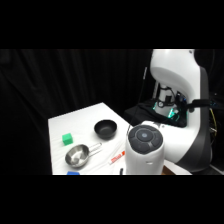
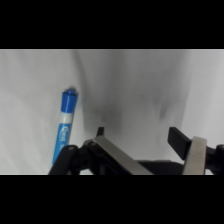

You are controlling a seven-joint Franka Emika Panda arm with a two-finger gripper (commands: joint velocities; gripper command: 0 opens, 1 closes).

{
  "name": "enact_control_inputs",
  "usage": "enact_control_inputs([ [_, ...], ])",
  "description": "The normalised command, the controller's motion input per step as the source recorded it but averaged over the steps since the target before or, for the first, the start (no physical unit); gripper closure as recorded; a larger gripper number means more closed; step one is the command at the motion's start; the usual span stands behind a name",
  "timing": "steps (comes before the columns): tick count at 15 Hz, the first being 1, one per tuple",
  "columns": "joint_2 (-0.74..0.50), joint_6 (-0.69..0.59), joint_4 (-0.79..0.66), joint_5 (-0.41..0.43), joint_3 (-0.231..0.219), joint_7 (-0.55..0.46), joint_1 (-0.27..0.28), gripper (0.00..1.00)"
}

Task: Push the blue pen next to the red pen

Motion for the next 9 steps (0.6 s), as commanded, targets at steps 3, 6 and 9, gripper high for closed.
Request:
enact_control_inputs([
  [3, 0.1, 0.24, 0.09, 0.083, -0.118, 0.03, 0.158, 0.0],
  [6, 0.03, 0.25, -0.04, 0.138, -0.079, -0.05, 0.015, 0.0],
  [9, -0.05, 0.29, -0.18, 0.176, -0.039, -0.12, -0.095, 0.0],
])
